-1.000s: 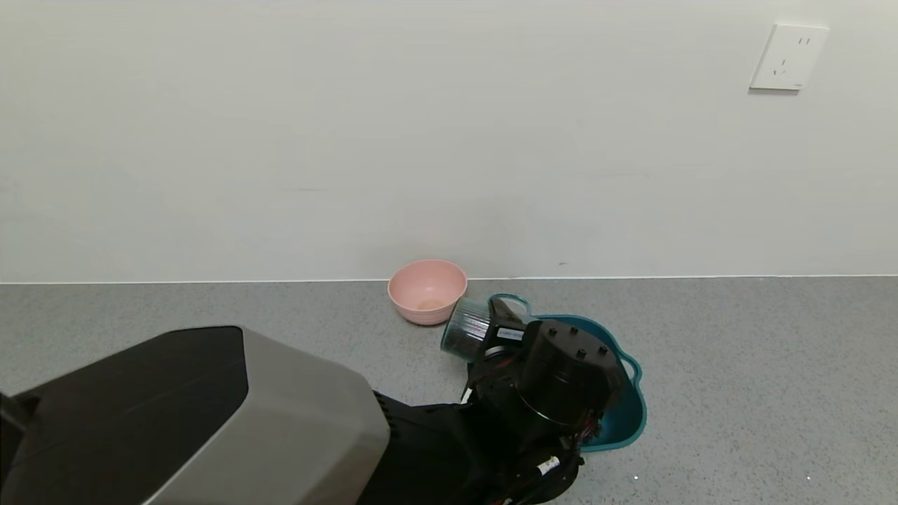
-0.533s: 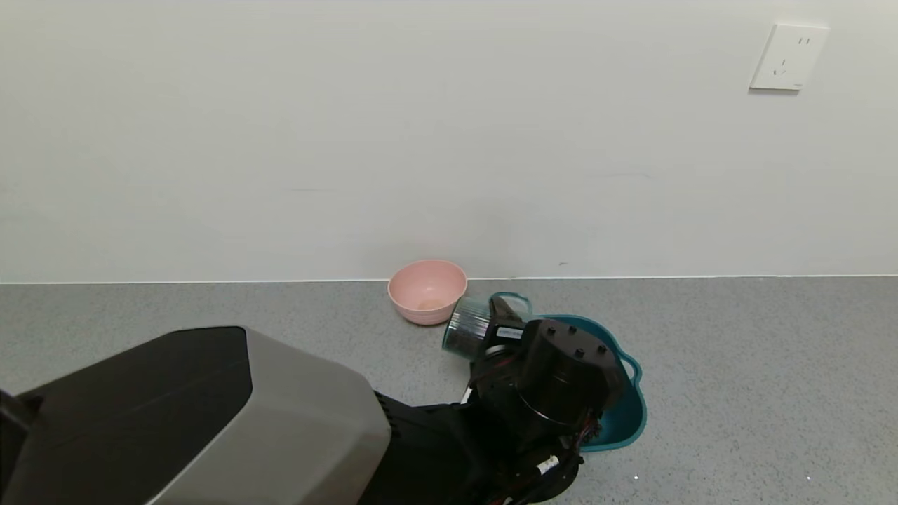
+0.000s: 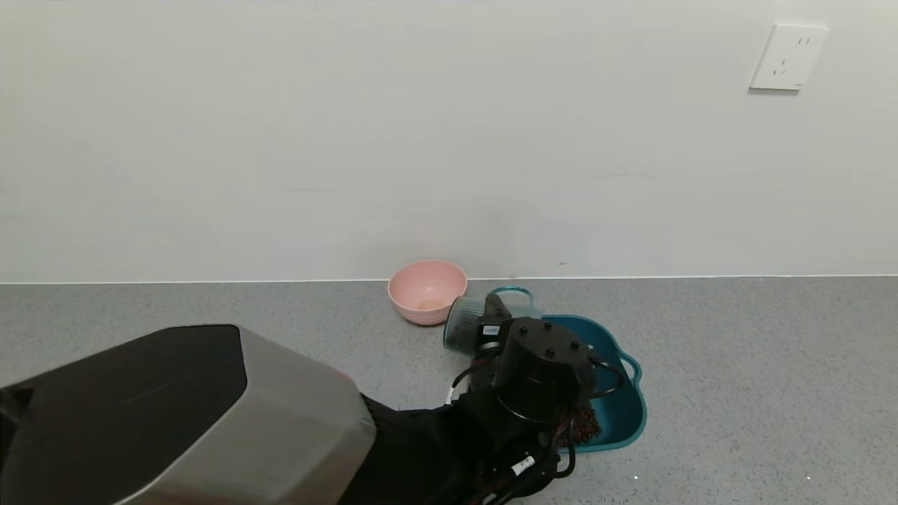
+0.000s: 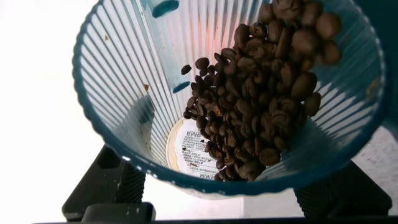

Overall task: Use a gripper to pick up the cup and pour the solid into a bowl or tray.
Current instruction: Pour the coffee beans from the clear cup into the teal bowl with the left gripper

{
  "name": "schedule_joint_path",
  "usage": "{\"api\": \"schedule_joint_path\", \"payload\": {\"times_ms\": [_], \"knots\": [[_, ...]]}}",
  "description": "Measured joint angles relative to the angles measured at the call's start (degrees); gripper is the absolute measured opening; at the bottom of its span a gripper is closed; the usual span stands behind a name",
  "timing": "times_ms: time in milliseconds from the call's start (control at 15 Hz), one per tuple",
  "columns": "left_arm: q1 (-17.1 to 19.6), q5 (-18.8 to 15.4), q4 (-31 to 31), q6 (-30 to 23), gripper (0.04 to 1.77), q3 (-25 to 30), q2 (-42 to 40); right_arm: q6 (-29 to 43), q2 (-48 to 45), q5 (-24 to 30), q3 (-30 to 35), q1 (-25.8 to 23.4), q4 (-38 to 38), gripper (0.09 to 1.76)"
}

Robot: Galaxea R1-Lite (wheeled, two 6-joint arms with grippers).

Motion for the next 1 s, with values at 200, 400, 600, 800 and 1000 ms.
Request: {"api": "schedule_joint_path", "payload": {"times_ms": [200, 400, 600, 800, 1000], "knots": [[0.0, -1.1, 0.0, -4.8, 1.3, 0.7, -0.6, 0.0, 0.0, 0.0, 0.0, 0.0, 0.0, 1.71], [0.0, -3.7, 0.1, -8.2, 1.29, 1.4, -1.6, 0.0, 0.0, 0.0, 0.0, 0.0, 0.0, 1.71], [0.0, -4.7, 0.1, -12.3, 1.29, 1.5, -3.0, 0.0, 0.0, 0.0, 0.0, 0.0, 0.0, 1.71], [0.7, -7.4, 0.5, -16.6, 1.29, 1.9, -4.4, 0.0, 0.0, 0.0, 0.0, 0.0, 0.0, 1.71], [2.8, -15.0, 2.0, -20.7, 1.29, 2.3, -6.2, 0.0, 0.0, 0.0, 0.0, 0.0, 0.0, 1.71]]}}
